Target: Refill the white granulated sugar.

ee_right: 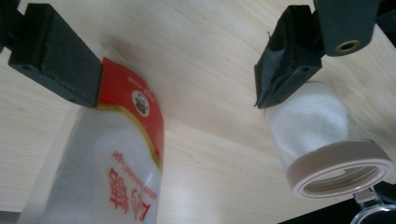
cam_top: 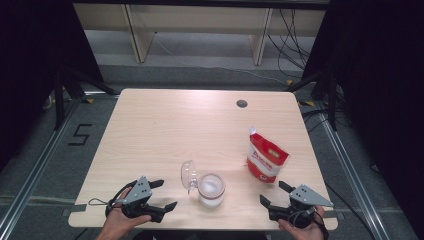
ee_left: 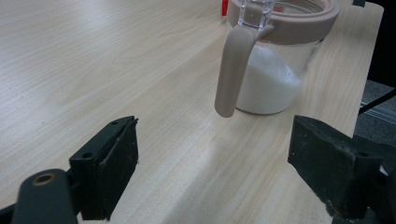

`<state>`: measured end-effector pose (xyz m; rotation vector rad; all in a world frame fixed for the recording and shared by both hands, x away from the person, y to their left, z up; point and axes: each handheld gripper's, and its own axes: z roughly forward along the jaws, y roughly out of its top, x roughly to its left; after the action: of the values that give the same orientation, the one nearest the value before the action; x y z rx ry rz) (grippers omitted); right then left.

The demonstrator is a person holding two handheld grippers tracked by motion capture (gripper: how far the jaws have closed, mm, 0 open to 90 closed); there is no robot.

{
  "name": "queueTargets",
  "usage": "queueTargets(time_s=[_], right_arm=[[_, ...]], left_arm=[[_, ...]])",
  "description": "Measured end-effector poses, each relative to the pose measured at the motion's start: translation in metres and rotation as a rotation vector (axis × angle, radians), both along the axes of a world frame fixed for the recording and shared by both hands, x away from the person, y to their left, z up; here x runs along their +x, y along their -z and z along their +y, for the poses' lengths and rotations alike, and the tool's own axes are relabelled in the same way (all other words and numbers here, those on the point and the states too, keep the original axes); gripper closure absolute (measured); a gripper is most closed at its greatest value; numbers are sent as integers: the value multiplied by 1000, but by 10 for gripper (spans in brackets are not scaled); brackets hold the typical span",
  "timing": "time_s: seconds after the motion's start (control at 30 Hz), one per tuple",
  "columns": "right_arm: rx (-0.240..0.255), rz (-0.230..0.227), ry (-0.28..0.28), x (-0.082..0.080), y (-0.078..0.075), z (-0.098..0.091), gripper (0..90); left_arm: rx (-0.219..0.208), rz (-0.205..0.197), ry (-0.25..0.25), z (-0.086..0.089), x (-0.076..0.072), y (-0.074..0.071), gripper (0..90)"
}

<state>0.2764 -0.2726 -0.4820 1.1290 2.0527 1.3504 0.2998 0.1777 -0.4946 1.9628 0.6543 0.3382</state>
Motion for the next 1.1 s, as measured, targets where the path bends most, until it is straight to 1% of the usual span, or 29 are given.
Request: queueTargets(time_s=[0.03, 0.07, 0.17, 0.2, 0.23, 0.27, 0.3, 0.33, 0.37, 0.4, 0.43, 0.47, 0.5, 0.53, 0.57, 0.63, 0.67, 0.7, 0.77, 0.8, 0.83, 0.87, 0.9, 0.93, 0.97, 1.0, 1.07, 1.1], right_arm=[[-16, 1, 2, -1, -1, -1, 167], [-6, 2, 5, -1, 0, 0, 167], [-17, 15, -3, -1, 0, 0, 167], [-12, 27, 4, -1, 0, 1, 167], [-1, 26, 8, -1, 0, 2, 167], [9, 42, 17, -2, -1, 3, 167], [-1, 39, 17, -2, -1, 2, 168], [-15, 16, 5, 0, -1, 1, 167], [-14, 23, 12, -1, 0, 2, 167], [-25, 21, -3, 0, 0, 2, 168], [-25, 25, -1, -1, -1, 3, 168], [-8, 49, 7, -3, -2, 5, 168], [-11, 48, 14, -3, -1, 5, 169], [-21, 35, 11, -3, -1, 6, 169], [-37, 15, -1, -1, 0, 4, 169], [-21, 31, -10, -2, 0, 5, 170], [-30, 34, -10, -2, -1, 5, 170], [-23, 35, -13, -2, -1, 5, 170], [-30, 33, -18, -2, -1, 6, 170], [-29, 42, -13, -4, -1, 7, 170], [-39, 20, -12, -2, 0, 7, 170], [-29, 26, -16, -3, -1, 7, 170], [-18, 48, -6, -4, 0, 8, 172], [-15, 48, -7, -4, 0, 8, 173], [-30, 25, -14, -3, 0, 7, 174], [-14, 46, -9, -5, -1, 8, 174], [-24, 32, -11, -3, 0, 8, 174], [-35, 23, -21, -2, 0, 8, 175]], left_arm=[[1, -2, -5, 0, 0, 0, 157], [-13, 12, -14, -1, -1, 0, 157], [-9, -4, -3, -1, -1, -1, 157], [2, -2, 0, 0, -1, -2, 157], [-3, 19, -19, -1, -2, -2, 157], [-9, 18, -18, -2, -3, -2, 158], [-2, 13, -20, -2, -4, -3, 159], [-2, 14, -17, -2, -4, -3, 162], [-4, 14, -16, -3, -3, -3, 170], [-18, 21, -16, -4, -3, -3, 173], [-6, 27, -15, -4, -3, -4, 180], [-12, 25, -8, -5, -3, -5, 191], [-5, 30, -10, -6, -4, -7, 206], [-16, 35, 0, -8, -5, -8, 221], [-14, 40, 12, -10, -5, -10, 243], [-28, 38, 3, -13, -9, -12, 288], [-19, 30, 11, -14, -9, -14, 329], [-29, 32, 0, -16, -11, -16, 360], [-41, 23, 17, -17, -11, -20, 435], [-42, 9, 7, -18, -12, -22, 485], [-36, -6, 22, -18, -11, -23, 530], [-36, -4, 9, -20, -12, -24, 574], [-24, -21, 11, -20, -12, -26, 626], [-11, -41, 26, -21, -10, -27, 653], [-14, -46, 29, -21, -9, -28, 691], [-18, -40, 26, -22, -9, -29, 717], [-15, -38, 24, -23, -8, -30, 764], [-20, -36, 12, -23, -8, -31, 784]])
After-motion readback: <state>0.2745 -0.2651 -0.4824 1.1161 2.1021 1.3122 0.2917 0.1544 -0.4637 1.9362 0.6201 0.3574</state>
